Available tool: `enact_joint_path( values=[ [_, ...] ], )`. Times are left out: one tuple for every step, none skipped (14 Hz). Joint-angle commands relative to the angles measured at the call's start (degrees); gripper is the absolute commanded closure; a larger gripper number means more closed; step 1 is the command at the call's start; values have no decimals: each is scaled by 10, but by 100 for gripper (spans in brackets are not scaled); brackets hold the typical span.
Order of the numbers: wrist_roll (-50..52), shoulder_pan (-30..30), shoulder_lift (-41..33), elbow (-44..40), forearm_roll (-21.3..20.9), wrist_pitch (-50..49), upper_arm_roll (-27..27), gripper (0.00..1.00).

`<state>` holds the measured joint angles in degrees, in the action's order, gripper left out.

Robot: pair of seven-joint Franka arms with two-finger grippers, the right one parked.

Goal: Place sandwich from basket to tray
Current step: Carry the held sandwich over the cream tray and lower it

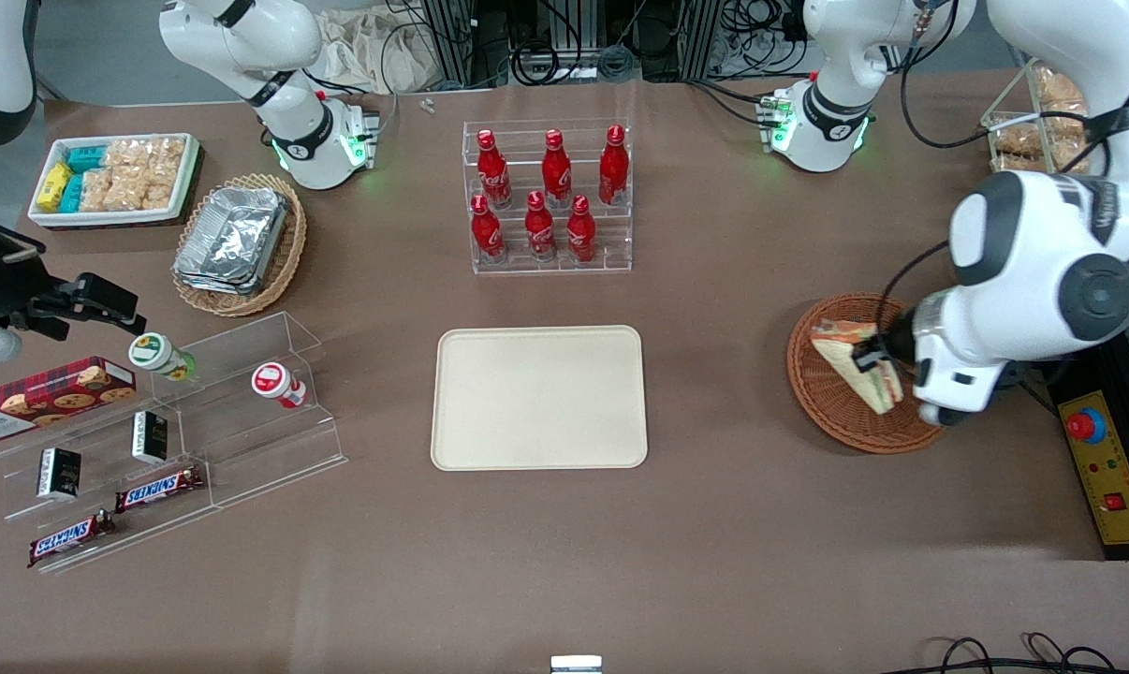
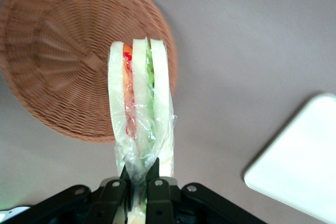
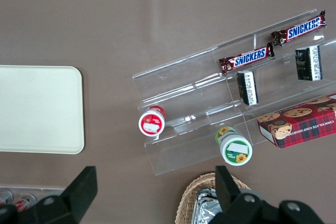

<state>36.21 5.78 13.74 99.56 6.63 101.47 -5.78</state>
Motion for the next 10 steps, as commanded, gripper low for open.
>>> enact_joint_path(
  values=[
    [-3, 0, 15, -36, 1, -5, -62, 100],
    [-3, 0, 27, -49, 0, 1, -85, 100],
    [-4, 9, 39, -58, -2, 10, -102, 100],
    [-7, 23, 53, -67, -2, 25, -107, 100],
    [-10, 44, 63, -71, -4, 40, -107, 100],
    [-16, 61, 75, -72, -15, 58, -107, 100],
    [-22, 74, 88, -76, -21, 76, -107, 100],
    [-27, 91, 105, -82, -22, 93, -107, 100],
    [-27, 110, 123, -89, -28, 114, -107, 100],
    [-26, 135, 144, -91, -52, 138, -106, 100]
  ],
)
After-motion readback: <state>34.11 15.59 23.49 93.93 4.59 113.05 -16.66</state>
